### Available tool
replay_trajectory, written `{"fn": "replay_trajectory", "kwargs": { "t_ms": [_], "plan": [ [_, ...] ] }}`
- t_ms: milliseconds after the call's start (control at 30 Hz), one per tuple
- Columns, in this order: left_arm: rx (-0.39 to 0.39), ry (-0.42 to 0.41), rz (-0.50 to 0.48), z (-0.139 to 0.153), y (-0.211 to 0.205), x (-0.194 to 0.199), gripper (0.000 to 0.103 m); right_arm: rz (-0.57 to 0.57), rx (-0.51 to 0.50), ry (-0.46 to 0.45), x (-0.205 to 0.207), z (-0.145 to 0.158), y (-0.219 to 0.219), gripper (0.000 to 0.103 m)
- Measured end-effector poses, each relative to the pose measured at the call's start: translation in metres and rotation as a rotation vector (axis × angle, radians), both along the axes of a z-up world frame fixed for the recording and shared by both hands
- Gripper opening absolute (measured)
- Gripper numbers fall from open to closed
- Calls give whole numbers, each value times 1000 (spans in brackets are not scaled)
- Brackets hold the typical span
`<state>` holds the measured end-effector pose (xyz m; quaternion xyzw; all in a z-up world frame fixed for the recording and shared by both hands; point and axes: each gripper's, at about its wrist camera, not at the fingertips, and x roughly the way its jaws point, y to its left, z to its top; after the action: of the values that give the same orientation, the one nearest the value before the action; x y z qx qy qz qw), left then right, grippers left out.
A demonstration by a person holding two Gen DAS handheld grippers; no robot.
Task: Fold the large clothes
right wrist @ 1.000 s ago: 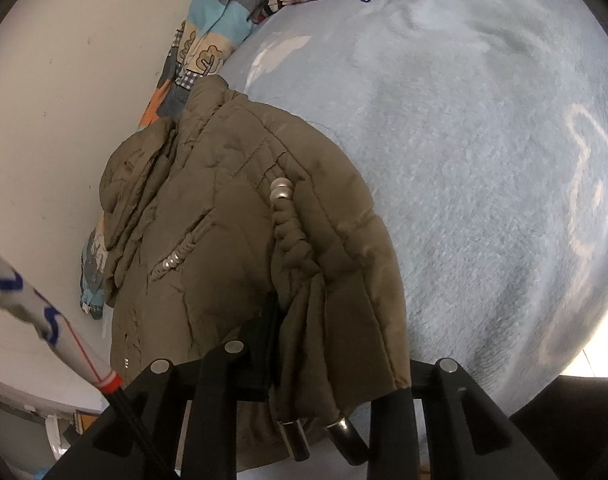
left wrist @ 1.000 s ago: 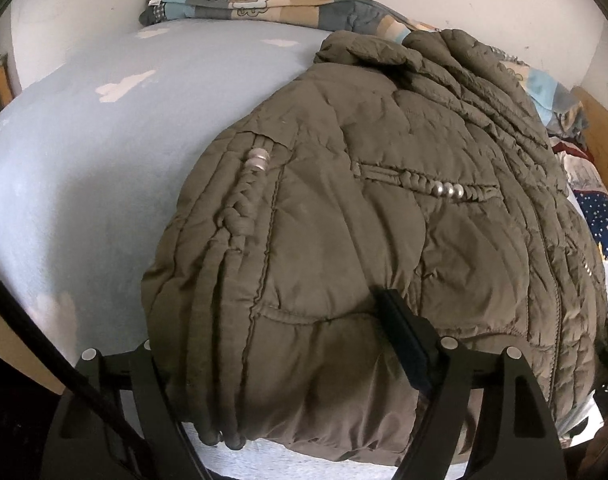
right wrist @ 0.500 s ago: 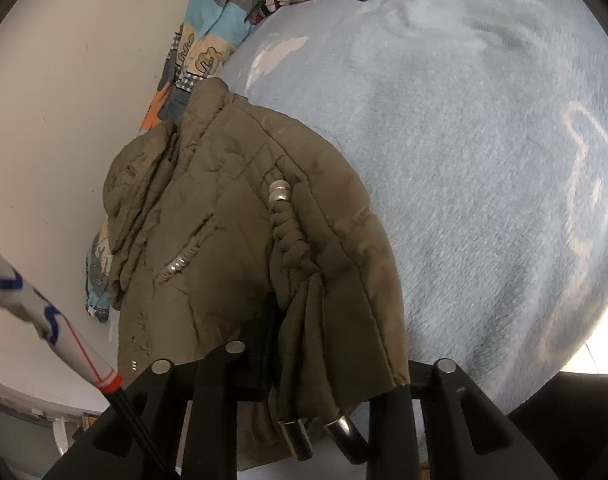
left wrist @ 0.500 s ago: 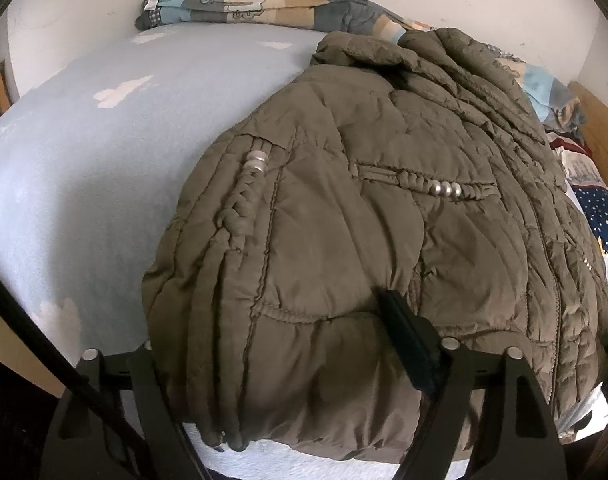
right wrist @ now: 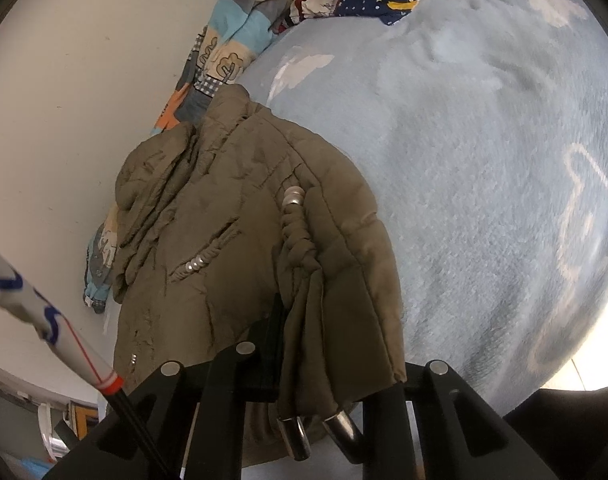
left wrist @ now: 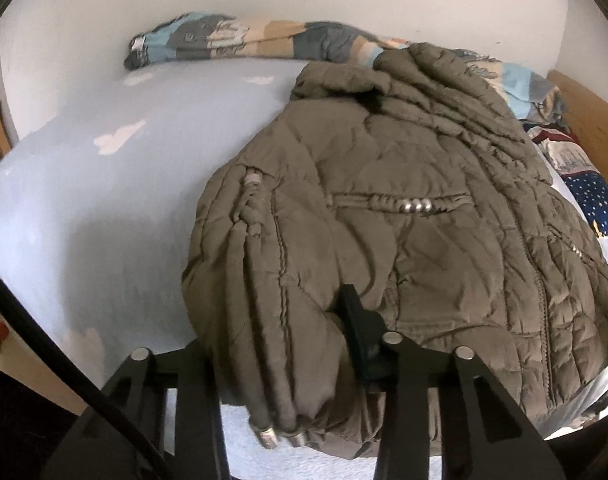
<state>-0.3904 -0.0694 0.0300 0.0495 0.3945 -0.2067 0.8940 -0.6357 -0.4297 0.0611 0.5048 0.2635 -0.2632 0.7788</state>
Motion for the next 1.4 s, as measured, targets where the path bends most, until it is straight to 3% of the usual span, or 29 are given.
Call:
{"fn": "replay_trajectory", "kwargs": {
  "t_ms": [533, 1133, 1400],
  "plan": [
    [11, -50, -23, 7, -2, -5, 30, 41, -129, 0, 3, 23, 13, 16],
    [60, -173, -44, 30, -6, -19, 28, 65, -210, -2, 5, 41, 23, 15],
    [69, -184, -48, 33, -7, -19, 28, 72, -227, -25, 5, 49, 22, 15]
  ]
}}
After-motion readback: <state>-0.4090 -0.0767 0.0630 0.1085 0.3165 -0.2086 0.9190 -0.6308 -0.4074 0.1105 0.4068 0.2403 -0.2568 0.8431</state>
